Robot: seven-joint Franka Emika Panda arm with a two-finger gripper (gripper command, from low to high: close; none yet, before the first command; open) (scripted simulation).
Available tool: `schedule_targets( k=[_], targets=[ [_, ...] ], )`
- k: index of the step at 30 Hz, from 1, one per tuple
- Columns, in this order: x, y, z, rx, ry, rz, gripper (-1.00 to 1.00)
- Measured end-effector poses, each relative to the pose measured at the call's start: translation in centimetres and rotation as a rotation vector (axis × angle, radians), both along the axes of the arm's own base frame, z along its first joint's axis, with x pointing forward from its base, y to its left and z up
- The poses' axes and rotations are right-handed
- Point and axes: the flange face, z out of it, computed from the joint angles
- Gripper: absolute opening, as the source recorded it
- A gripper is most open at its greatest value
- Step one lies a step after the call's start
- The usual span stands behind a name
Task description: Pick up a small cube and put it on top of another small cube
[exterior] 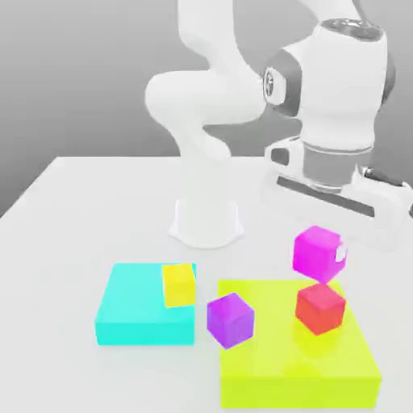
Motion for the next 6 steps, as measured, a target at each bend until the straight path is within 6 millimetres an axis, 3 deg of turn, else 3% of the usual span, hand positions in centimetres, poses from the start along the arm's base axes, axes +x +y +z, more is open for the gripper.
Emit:
schedule_targets(
  k=[2, 3, 6],
  targets=[
    [-0.1, 0.2, -2.1, 0.001, 0.0, 0.002, -1.0],
    [-0.2, 0.3, -3.1, 0.004, 0.0, 0.003, 1.0],
    [-0.2, 0.3, -3.1, 0.004, 0.0, 0.003, 1.0]
  ],
)
